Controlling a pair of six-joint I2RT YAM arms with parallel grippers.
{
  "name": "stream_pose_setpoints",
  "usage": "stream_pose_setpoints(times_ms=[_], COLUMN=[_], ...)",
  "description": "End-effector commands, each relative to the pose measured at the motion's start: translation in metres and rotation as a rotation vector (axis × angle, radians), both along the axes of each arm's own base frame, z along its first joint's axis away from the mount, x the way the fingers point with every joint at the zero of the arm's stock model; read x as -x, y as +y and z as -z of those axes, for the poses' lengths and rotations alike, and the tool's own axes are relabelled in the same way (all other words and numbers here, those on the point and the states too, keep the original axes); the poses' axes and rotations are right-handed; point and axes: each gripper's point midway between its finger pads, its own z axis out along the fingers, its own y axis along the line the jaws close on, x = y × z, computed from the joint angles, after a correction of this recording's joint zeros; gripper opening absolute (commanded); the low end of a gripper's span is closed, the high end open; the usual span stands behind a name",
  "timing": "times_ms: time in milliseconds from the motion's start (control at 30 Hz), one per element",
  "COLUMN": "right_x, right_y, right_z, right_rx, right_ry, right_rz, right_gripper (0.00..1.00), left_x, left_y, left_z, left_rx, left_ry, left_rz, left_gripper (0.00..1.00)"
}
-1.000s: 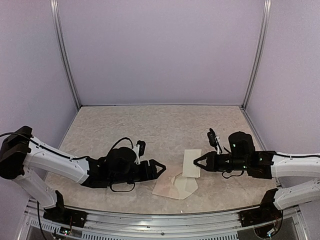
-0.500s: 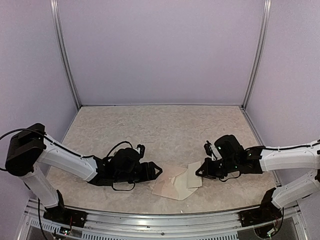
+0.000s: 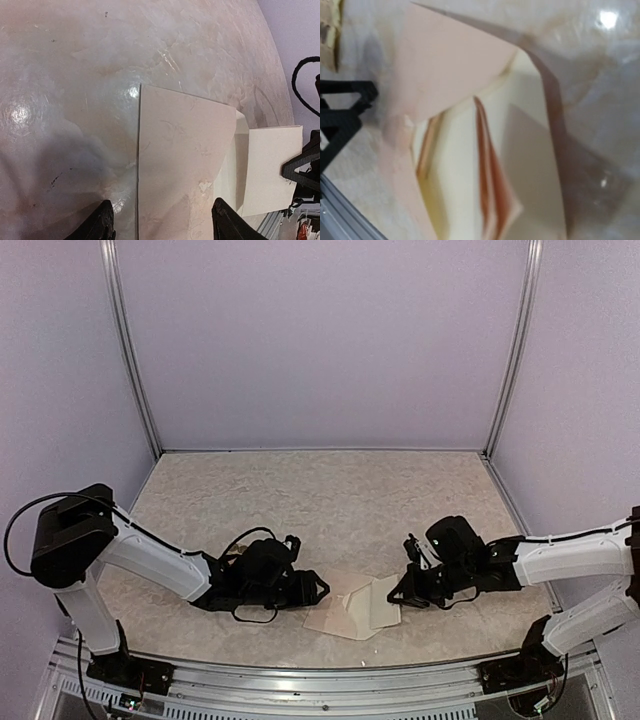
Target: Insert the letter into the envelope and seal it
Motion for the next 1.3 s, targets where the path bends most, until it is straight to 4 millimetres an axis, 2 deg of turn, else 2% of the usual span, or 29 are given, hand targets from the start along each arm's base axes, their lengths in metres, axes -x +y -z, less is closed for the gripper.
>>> stream_pose_setpoints(times_ms=[0, 433, 767, 1267], right_x=[0.005, 0.000, -0.016, -0.015], right_y=[0.005, 0.005, 0.023, 0.039], right_z=[0.011, 0.034, 0.031, 0.033], right_rx=[-0.012, 0.033, 0.000, -0.018], right_ry=[0.034, 0.068, 0.040, 0.048], right_rz=[-0.013, 0.016, 0.016, -0.011], right_gripper=[0.00, 0.00, 0.00, 0.00], left_x=[-0.004, 0.005, 0.014, 0.021], left_y=[-0.004, -0.006, -0.006, -0.010], left_z=[0.001, 0.013, 0.016, 0.013], left_rx=[-0.011, -0.010, -0.012, 0.009], left_ry=[-0.007, 0.026, 0.041, 0.047], left_rz=[0.015, 0.040, 0.046, 0.047], left_gripper=[0.61, 0.49, 0.46, 0.45])
